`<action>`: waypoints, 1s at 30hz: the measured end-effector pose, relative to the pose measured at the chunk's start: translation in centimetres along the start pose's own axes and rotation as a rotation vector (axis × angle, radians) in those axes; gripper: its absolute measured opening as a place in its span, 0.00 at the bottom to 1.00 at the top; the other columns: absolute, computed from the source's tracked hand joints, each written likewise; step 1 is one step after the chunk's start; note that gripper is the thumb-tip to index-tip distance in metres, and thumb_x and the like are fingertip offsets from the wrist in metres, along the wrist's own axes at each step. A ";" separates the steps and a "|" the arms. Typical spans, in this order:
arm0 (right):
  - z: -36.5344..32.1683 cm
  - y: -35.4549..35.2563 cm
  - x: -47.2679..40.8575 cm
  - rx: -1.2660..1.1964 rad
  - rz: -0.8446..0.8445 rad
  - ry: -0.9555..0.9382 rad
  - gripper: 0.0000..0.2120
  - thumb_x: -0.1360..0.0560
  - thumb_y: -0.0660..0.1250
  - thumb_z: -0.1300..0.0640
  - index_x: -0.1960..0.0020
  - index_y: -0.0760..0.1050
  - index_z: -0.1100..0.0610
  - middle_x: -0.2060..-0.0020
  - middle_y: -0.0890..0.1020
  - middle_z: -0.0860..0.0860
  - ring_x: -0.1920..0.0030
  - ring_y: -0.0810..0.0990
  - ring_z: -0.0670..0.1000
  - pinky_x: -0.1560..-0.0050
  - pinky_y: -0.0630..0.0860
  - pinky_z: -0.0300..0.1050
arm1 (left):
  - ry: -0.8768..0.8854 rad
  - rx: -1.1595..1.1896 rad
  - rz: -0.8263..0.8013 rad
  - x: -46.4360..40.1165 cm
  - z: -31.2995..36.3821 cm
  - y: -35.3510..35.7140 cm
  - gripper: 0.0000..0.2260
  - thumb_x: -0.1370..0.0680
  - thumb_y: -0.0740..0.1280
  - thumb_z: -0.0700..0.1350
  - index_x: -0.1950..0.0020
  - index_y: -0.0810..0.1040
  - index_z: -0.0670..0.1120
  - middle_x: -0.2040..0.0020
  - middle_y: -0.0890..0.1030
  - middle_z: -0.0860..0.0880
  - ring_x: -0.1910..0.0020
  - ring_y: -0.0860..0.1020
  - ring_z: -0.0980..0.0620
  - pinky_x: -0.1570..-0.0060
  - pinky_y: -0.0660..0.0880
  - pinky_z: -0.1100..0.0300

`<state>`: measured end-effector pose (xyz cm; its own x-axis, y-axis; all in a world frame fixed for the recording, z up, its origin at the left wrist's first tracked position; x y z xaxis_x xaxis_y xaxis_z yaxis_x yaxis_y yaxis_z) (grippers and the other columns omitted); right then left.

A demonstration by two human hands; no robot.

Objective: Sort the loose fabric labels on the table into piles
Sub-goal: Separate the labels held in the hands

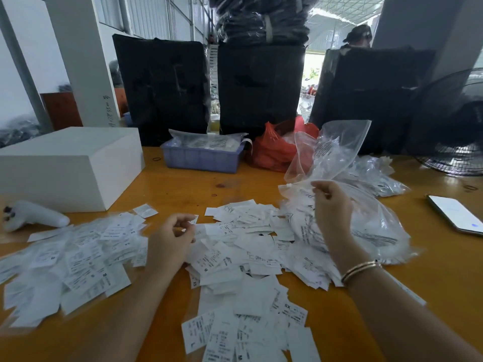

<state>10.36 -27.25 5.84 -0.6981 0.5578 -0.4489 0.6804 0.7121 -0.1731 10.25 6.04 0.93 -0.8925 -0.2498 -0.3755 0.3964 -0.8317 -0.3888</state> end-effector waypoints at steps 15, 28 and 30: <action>6.5 -0.5 -4.0 0.876 -0.410 0.139 0.10 0.22 0.60 0.55 0.48 0.79 0.50 0.49 0.80 0.52 0.41 0.73 0.56 0.38 0.60 0.53 | 0.368 -0.561 -0.341 1.8 1.8 3.5 0.17 0.29 0.67 0.63 0.44 0.79 0.56 0.50 0.75 0.59 0.50 0.71 0.60 0.48 0.71 0.61; 5.8 -2.6 -4.1 0.753 -0.235 0.072 0.20 0.24 0.63 0.56 0.75 0.67 0.55 0.73 0.72 0.52 0.69 0.69 0.52 0.59 0.62 0.47 | 0.022 -0.587 0.031 -1.2 -0.7 -4.1 0.07 0.22 0.66 0.43 0.45 0.78 0.49 0.48 0.83 0.47 0.55 0.80 0.47 0.57 0.75 0.56; 5.6 -2.5 -3.9 0.809 -0.242 0.053 0.20 0.24 0.63 0.54 0.74 0.68 0.55 0.73 0.72 0.51 0.68 0.70 0.52 0.58 0.63 0.47 | -0.050 -0.756 0.057 -1.2 -1.3 -5.1 0.10 0.22 0.66 0.44 0.41 0.76 0.51 0.45 0.82 0.48 0.51 0.80 0.47 0.52 0.73 0.54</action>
<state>12.68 -33.57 3.10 -0.8411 0.4629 -0.2799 0.4461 0.3011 -0.8428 9.52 11.25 2.28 -0.8679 -0.3189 -0.3808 0.4655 -0.2548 -0.8476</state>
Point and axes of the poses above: each hand's wrist, its own x-axis away from the middle knuckle, its own y-axis out of the palm, z = x × y, the point moved 7 cm from there along -x, towards the middle knuckle
